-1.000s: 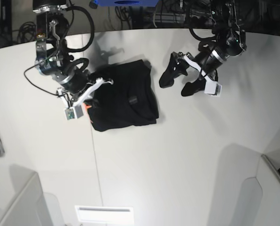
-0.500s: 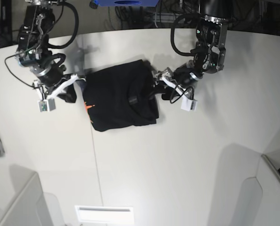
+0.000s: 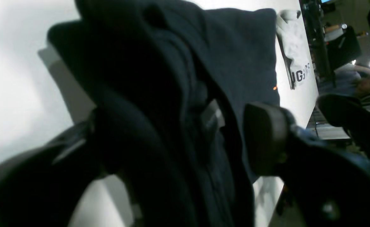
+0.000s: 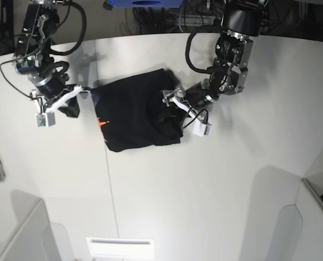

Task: Fold the T-shirt properly
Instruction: 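Release the left gripper and press the folded bundle with both grippers, then push and square the folded shirt bundle with the left gripper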

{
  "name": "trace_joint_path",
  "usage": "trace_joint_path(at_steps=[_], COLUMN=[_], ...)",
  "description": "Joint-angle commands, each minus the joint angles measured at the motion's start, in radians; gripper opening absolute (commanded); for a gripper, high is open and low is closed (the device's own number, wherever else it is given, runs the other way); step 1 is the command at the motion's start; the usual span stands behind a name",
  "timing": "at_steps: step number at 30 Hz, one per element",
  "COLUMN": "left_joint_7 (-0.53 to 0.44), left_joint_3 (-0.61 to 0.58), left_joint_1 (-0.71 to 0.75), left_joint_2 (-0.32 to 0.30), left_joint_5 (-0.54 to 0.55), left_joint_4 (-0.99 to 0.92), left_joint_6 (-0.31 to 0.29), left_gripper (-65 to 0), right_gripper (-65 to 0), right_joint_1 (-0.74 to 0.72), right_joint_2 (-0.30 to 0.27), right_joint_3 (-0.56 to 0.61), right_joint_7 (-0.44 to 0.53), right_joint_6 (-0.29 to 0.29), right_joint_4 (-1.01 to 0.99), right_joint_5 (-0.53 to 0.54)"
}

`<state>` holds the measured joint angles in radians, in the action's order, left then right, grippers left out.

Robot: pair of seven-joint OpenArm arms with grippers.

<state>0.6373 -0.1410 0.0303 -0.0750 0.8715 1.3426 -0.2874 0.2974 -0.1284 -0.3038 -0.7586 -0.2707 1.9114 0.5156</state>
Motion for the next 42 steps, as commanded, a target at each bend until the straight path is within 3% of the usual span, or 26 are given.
trace_joint_path(at_steps=[1,6,9,12,15,20,25,28,42], left_joint_7=[0.029,0.034,0.037,0.037,0.037,0.037,0.037,0.037,0.037], left_joint_3=[-0.003,-0.003,-0.007,-0.010,-0.098,-0.331,-0.506,-0.590,-1.066], left_joint_1=[-0.002,-0.003,-0.022,-0.028,-0.057,-0.154,-0.252,-0.315,-0.662], left_joint_2=[-0.001,-0.006,-0.007,-0.036,-0.085,-0.194,-0.263,-0.294,-0.316], left_joint_5=[-0.011,-0.011,-0.011,-0.011,-0.011,-0.010,-0.010,-0.010,-0.011], left_joint_4=[-0.002,-0.016,-0.016,-0.008,-0.007,-0.007,-0.005,-0.005,-0.007], left_joint_6=[0.014,0.014,0.015,0.083,0.146,0.147,0.147,0.147,0.146], left_gripper=[-24.0,-51.7,-65.0,-65.0,-65.0,-65.0,-65.0,-65.0,-65.0], right_gripper=[-65.0,-65.0,-65.0,-65.0,-65.0,-65.0,-65.0,-65.0,-65.0], right_joint_1=[-0.007,-0.007,-0.005,-0.004,0.015,0.044,0.070,0.093,0.108], right_joint_2=[-0.009,-0.009,-0.006,-0.004,-0.009,-0.009,0.006,0.016,0.020], right_joint_3=[-0.005,-0.005,-0.036,-0.085,-0.122,-0.177,-0.263,-0.311,-0.418], right_joint_7=[0.029,0.031,0.027,0.026,0.026,0.029,0.024,0.023,-0.100], right_joint_6=[-0.008,-0.008,-0.008,-0.008,-0.008,-0.022,-0.154,-0.158,-0.158], right_joint_4=[0.021,0.021,0.021,0.020,0.020,0.017,0.015,0.013,0.012], right_joint_5=[0.010,0.010,0.010,0.010,0.010,0.010,0.010,0.010,0.004])
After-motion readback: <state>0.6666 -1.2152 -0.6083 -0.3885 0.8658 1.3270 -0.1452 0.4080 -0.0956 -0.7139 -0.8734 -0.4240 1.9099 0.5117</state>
